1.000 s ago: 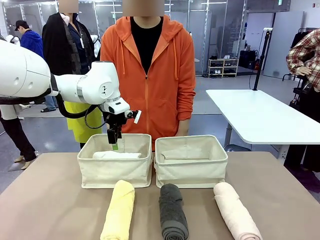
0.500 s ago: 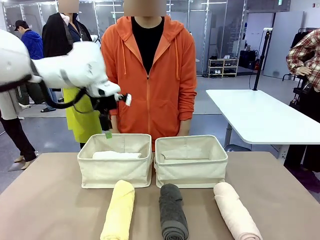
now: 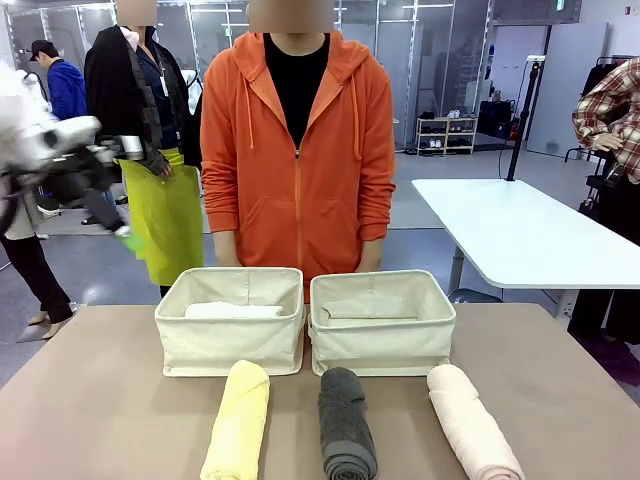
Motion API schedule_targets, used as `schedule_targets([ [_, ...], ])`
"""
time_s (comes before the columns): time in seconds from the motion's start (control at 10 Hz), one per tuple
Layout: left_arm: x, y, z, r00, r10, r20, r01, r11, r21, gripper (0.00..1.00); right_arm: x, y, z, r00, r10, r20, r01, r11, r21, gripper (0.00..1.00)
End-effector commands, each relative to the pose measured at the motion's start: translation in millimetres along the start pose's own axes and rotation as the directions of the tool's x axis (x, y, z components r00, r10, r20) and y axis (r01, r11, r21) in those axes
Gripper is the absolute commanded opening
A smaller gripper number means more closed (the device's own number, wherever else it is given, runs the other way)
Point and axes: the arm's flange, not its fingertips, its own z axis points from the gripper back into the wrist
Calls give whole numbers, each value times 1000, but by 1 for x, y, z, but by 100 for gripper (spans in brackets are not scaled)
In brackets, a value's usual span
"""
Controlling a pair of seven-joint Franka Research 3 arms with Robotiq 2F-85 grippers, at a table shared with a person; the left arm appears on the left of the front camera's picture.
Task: Divide the towels into two baskets.
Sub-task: Pick up one hotel-folded towel from the bottom of the table and place it in the Fabric basket indicated by the person.
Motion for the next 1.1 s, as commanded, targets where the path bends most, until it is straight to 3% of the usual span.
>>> schedule_targets([
  [0.0, -78, -7, 17, 980, 115, 161, -107, 993, -56, 100, -1, 3, 1, 1000, 4, 4, -4, 1000, 9, 100],
  [0.2, -164, -2, 36, 919, 265, 292, -224, 960, -168, 100, -1, 3, 1, 1000, 4, 4, -4, 1000, 9, 100],
  [0.4, -242, 12, 43, 803, 398, 444, -336, 917, -215, 100, -1, 3, 1, 1000, 4, 4, -4, 1000, 9, 100],
  [0.6, -309, 20, 42, 715, 501, 487, -421, 865, -272, 100, -1, 3, 1, 1000, 4, 4, -4, 1000, 9, 100],
  [0.7, -313, 25, 39, 702, 531, 475, -452, 847, -278, 100, -1, 3, 1, 1000, 4, 4, -4, 1000, 9, 100],
  [0.8, -300, 35, 36, 742, 506, 439, -436, 862, -257, 100, -1, 3, 1, 1000, 4, 4, -4, 1000, 9, 100],
  [0.9, -325, 18, 40, 715, 532, 454, -468, 846, -254, 100, -1, 3, 1, 1000, 4, 4, -4, 1000, 9, 100],
  [1.0, -325, 18, 40, 715, 532, 454, -468, 846, -254, 100, -1, 3, 1, 1000, 4, 4, -4, 1000, 9, 100],
])
